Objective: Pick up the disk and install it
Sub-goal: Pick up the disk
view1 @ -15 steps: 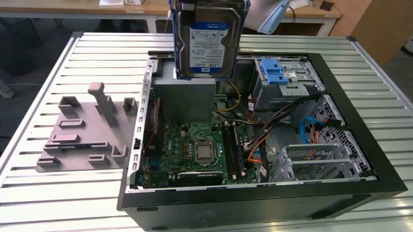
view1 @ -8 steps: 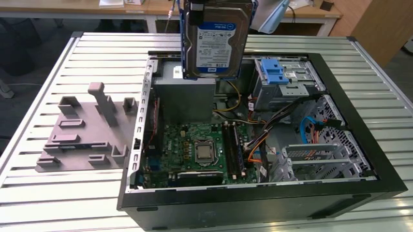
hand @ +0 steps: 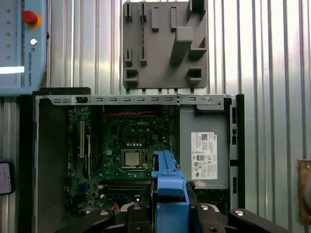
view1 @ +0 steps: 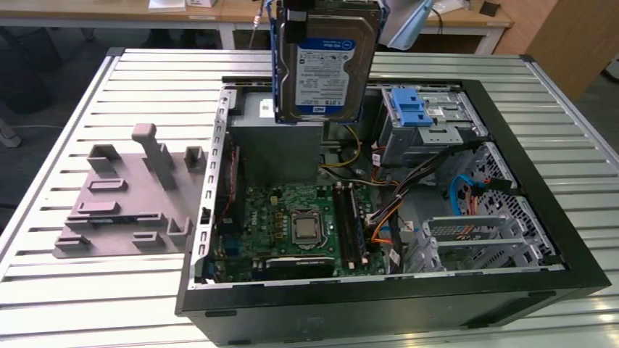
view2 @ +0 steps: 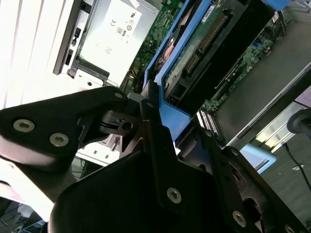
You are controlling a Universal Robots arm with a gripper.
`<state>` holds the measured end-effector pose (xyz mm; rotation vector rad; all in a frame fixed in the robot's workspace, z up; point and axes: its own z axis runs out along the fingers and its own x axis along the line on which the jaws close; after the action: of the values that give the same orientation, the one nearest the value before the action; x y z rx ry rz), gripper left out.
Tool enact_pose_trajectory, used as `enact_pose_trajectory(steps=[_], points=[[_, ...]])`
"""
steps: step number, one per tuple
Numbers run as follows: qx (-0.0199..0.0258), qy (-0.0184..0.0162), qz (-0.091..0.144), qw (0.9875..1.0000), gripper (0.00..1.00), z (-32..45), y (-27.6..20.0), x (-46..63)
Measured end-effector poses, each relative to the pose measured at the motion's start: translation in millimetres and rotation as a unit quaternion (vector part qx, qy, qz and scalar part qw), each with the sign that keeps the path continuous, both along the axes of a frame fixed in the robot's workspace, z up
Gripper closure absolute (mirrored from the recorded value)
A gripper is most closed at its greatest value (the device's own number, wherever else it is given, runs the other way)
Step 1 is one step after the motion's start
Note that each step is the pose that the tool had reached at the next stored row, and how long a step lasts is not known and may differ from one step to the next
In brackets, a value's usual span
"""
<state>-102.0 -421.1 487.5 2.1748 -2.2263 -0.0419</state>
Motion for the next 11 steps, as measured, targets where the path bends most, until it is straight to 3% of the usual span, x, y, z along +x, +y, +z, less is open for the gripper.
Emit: enact_pose_trajectory(steps=[11], points=[[0.0005, 0.0, 0.0, 1.0, 0.64, -0.1, -7.4, 0.0]])
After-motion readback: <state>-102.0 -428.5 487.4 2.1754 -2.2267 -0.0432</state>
